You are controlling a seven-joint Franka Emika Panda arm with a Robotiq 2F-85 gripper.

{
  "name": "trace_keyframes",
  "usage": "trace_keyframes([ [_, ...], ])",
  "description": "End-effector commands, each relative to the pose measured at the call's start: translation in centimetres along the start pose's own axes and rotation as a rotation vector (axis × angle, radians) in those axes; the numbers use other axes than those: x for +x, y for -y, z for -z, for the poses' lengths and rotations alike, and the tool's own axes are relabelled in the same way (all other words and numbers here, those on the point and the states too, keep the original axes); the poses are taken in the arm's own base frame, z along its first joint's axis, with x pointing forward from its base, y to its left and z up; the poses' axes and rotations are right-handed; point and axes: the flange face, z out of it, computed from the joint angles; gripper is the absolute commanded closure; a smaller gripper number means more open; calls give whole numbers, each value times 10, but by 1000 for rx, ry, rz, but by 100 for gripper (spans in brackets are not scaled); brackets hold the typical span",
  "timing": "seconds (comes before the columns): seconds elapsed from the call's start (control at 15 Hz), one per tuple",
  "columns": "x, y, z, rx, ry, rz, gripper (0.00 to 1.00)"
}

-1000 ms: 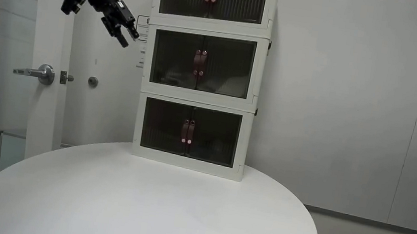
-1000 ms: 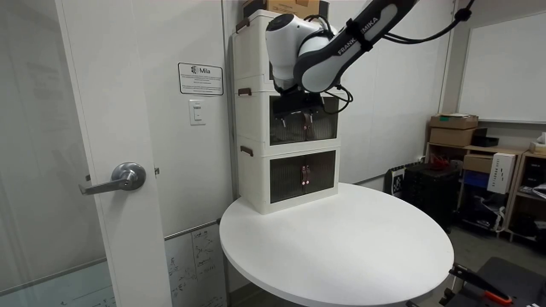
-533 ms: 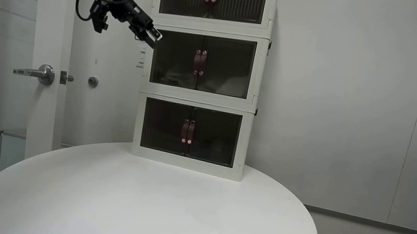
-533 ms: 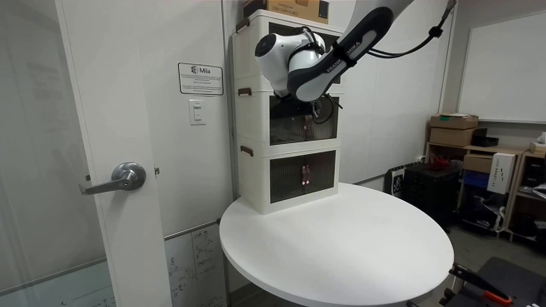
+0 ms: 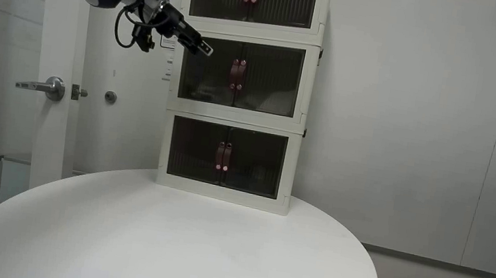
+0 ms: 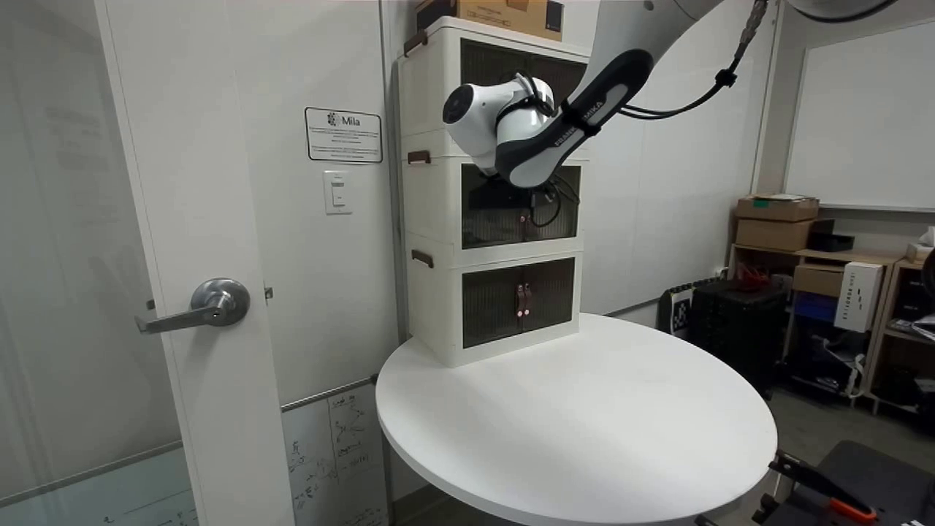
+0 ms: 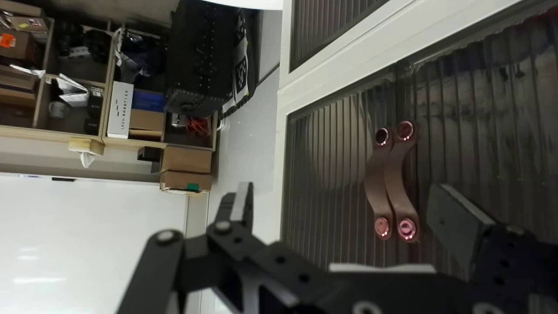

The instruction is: Open the left door of the middle shelf

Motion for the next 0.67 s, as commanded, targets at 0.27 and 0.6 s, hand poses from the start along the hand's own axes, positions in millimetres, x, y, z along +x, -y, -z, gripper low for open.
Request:
trace_keyframes([
  [0.27,6,17,-40,1,-93,-76,0],
  [0.6,6,18,-61,12,-95,-79,0],
])
